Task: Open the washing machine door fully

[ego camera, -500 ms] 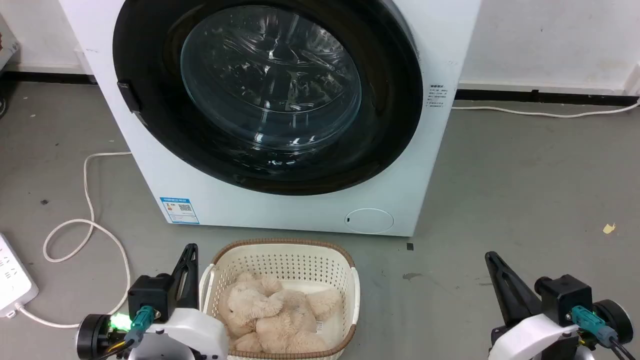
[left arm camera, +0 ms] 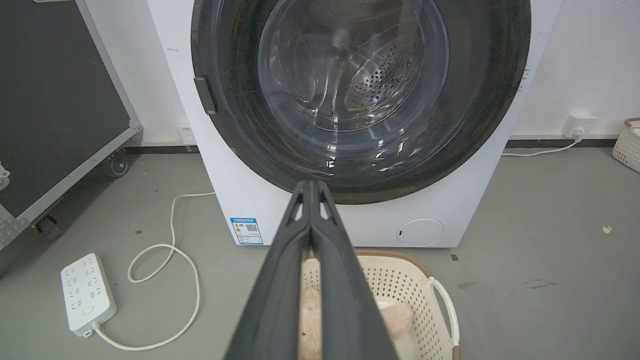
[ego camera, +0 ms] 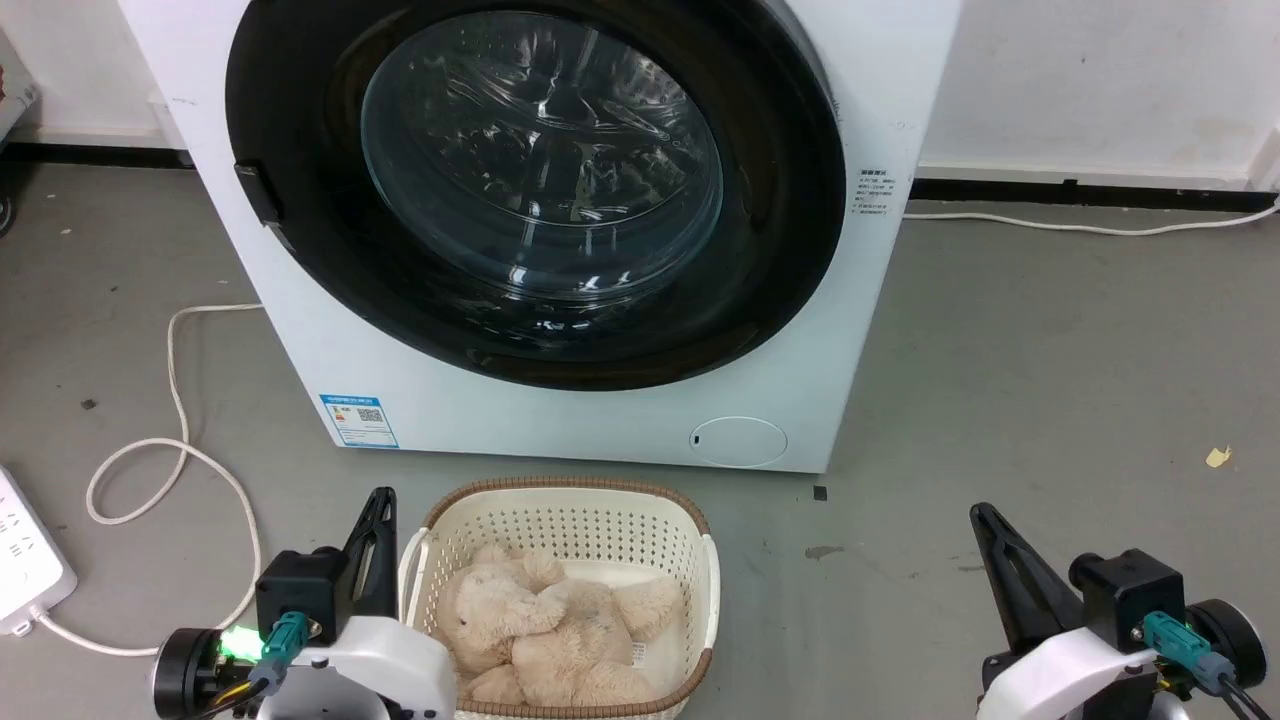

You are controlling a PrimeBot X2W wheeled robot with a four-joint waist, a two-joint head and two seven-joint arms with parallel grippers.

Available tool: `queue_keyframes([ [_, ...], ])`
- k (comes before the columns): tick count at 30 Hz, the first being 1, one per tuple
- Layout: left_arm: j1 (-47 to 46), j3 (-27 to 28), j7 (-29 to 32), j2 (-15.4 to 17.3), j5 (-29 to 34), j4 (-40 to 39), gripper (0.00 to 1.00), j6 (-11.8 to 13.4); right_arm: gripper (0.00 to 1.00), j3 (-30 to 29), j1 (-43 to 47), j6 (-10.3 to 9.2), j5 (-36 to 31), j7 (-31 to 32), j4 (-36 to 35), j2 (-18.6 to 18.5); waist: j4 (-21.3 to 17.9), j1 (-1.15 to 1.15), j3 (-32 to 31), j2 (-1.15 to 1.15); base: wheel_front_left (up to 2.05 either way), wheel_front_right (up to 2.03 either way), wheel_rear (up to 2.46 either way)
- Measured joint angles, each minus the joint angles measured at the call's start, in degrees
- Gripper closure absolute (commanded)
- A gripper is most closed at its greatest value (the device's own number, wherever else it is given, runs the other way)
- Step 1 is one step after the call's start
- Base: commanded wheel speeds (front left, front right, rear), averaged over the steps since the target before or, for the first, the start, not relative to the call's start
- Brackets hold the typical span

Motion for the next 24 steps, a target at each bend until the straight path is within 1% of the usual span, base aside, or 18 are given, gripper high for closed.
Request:
queue_keyframes([
  [10,0.0,0.0,0.0,0.0,0.0,0.0,1.00,0.0,1.00,0.0,0.0,0.00,0.0,0.0,0.0,0.0,0.0,0.01,0.0,0.00,0.00,0.00,0.00],
  [11,0.0,0.0,0.0,0.0,0.0,0.0,0.00,0.0,0.00,0.0,0.0,0.00,0.0,0.0,0.0,0.0,0.0,0.01,0.0,0.00,0.00,0.00,0.00],
  [12,0.0,0.0,0.0,0.0,0.0,0.0,1.00,0.0,1.00,0.0,0.0,0.01,0.0,0.0,0.0,0.0,0.0,0.01,0.0,0.00,0.00,0.00,0.00],
  [13,0.0,0.0,0.0,0.0,0.0,0.0,0.00,0.0,0.00,0.0,0.0,0.01,0.0,0.0,0.1,0.0,0.0,0.01,0.0,0.00,0.00,0.00,0.00],
  [24,0.0,-0.5,-0.6,0.0,0.0,0.1,0.00,0.0,0.00,-0.1,0.0,0.01,0.1,-0.6,0.1,0.0,0.0,0.01,0.2,0.00,0.00,0.00,0.00],
])
